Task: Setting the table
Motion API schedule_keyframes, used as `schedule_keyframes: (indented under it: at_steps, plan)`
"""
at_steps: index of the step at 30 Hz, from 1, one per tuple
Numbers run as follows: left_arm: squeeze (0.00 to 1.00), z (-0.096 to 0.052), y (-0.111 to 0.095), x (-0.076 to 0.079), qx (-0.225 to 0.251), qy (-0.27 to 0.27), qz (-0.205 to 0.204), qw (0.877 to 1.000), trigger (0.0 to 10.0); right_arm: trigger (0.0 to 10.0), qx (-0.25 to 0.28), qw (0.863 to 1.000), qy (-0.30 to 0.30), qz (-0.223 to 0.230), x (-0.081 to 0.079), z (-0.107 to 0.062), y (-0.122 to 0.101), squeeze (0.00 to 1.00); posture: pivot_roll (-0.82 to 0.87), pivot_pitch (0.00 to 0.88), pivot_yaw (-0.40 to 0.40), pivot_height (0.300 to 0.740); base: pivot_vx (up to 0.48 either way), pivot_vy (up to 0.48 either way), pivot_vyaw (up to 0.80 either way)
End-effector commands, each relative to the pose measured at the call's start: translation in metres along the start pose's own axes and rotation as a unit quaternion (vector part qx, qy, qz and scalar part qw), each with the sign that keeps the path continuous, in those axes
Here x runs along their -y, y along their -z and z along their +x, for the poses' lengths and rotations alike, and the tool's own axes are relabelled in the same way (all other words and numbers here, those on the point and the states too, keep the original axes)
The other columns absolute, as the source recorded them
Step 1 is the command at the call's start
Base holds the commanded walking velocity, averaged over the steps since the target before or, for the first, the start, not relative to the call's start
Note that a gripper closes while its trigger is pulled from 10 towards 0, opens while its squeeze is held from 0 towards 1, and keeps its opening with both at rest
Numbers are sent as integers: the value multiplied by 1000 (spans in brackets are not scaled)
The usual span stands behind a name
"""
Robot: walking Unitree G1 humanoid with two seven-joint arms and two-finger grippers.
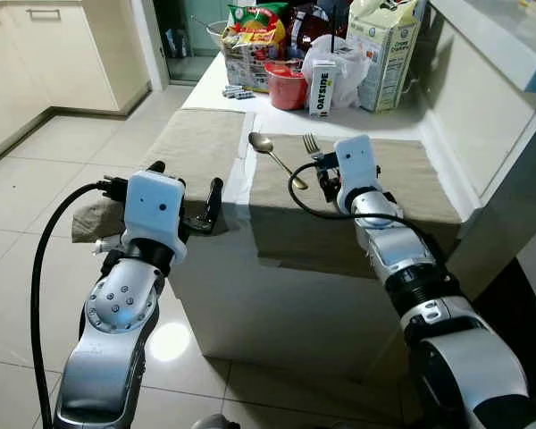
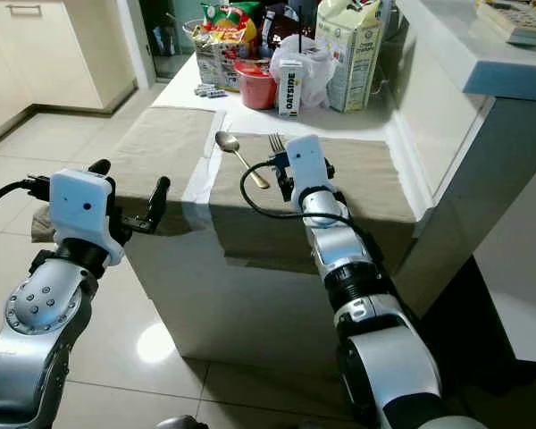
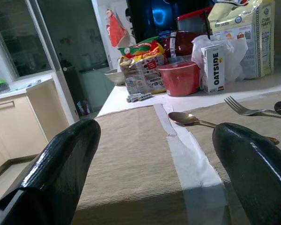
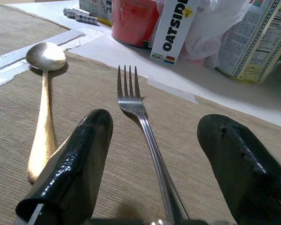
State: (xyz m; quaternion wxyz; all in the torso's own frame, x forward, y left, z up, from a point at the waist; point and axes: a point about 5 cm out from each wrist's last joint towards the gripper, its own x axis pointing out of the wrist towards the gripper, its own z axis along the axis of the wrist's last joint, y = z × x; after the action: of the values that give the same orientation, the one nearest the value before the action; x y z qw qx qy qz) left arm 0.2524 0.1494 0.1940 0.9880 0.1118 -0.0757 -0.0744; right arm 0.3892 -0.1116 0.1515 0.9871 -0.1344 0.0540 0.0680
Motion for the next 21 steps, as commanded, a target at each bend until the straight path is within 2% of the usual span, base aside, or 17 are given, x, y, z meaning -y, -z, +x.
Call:
schedule_keyframes:
  at_steps: [1,4,14,21]
  plan:
    - [0,-1,0,-2,-6,-7,2,1000,10000,10000,14,1000,9,6,5,3,-9,0,69,23,30,728,0,0,0]
    - [0,-1,0,-1,-7,-5,-1,1000,10000,10000,18,1000,10,6,4,4,-11,0,68,23,30,728,0,-257,0]
    - [0,1,1,-1,-10,-8,-5,1000,10000,10000,27,1000,-3,5,-6,5,-12,0,64,25,28,728,391,-270,0]
    - [0,2,2,-3,-15,-19,-7,1000,10000,10000,33,999,-10,17,-10,4,-14,0,63,27,29,728,0,0,0]
